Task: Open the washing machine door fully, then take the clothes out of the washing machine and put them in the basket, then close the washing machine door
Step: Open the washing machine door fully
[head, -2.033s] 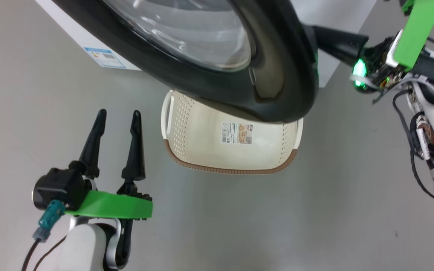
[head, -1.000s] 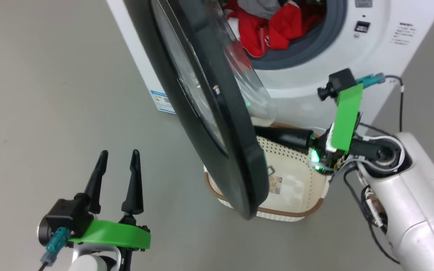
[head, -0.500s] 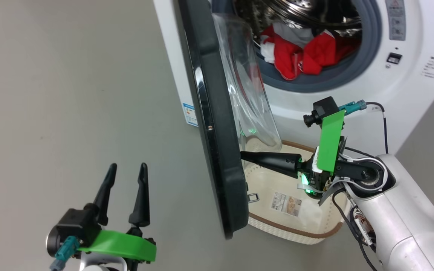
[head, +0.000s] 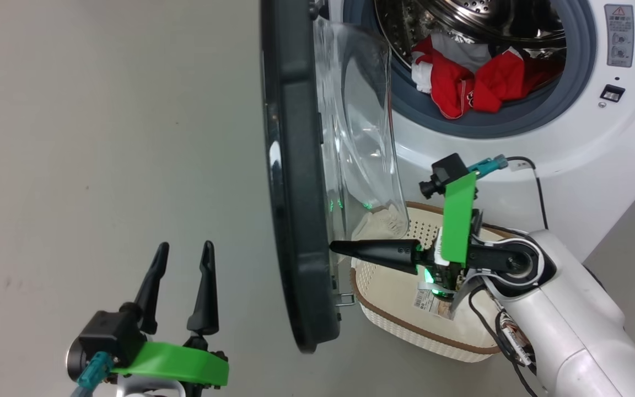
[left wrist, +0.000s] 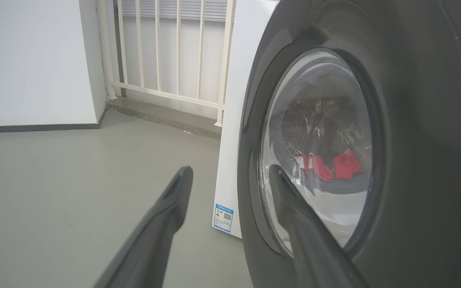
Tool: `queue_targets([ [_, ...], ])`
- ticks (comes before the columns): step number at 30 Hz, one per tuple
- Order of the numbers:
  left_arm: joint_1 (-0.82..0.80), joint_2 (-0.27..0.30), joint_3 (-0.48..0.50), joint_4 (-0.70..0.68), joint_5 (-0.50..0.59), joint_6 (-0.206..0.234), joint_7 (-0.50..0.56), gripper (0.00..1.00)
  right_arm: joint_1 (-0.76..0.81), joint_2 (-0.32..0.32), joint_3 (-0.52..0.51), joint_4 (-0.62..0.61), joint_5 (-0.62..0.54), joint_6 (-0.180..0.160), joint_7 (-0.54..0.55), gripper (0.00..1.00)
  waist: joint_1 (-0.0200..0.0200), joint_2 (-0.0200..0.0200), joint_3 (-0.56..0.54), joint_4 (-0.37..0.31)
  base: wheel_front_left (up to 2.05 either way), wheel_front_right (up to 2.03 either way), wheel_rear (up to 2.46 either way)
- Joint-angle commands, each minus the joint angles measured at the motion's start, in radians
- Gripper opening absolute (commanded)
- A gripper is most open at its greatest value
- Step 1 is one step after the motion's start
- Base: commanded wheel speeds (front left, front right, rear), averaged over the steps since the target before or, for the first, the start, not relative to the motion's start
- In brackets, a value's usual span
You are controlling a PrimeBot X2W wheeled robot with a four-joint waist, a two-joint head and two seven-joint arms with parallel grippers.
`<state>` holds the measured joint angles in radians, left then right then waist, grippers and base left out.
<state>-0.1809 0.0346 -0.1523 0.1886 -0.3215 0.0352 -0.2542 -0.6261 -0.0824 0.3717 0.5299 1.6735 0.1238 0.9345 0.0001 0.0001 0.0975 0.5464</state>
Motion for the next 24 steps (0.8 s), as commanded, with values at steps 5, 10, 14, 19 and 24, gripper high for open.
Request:
queue_targets([
  [5,0.006,0.016,0.043,-0.042,-0.010,0.014,-0.008,1.00,-0.056,0.032,0.053,-0.019,0.027,0.007,-0.007,0.00,0.0000,-0.0001,0.009,0.005,0.00,0.00,0.00],
  [10,0.011,0.016,0.041,-0.049,-0.014,0.023,-0.008,1.00,-0.068,0.032,0.074,-0.007,0.036,0.007,-0.019,0.00,0.0000,-0.0001,0.010,0.004,0.00,0.00,0.00],
  [14,0.014,0.016,0.044,-0.041,-0.012,0.020,-0.008,1.00,-0.067,0.032,0.058,0.013,0.002,0.007,-0.070,0.28,0.0000,-0.0001,0.000,-0.001,0.00,0.00,0.00],
  [19,0.011,0.016,0.042,-0.019,-0.007,0.007,-0.008,1.00,-0.033,0.002,0.022,-0.028,-0.048,0.007,-0.137,1.00,0.0000,-0.0001,-0.016,-0.008,0.00,0.00,0.00],
  [24,0.008,0.016,0.038,0.003,-0.001,-0.005,-0.008,1.00,0.033,-0.055,0.004,-0.117,-0.132,0.007,-0.238,1.00,0.0000,-0.0001,-0.034,-0.016,0.00,0.00,0.00],
])
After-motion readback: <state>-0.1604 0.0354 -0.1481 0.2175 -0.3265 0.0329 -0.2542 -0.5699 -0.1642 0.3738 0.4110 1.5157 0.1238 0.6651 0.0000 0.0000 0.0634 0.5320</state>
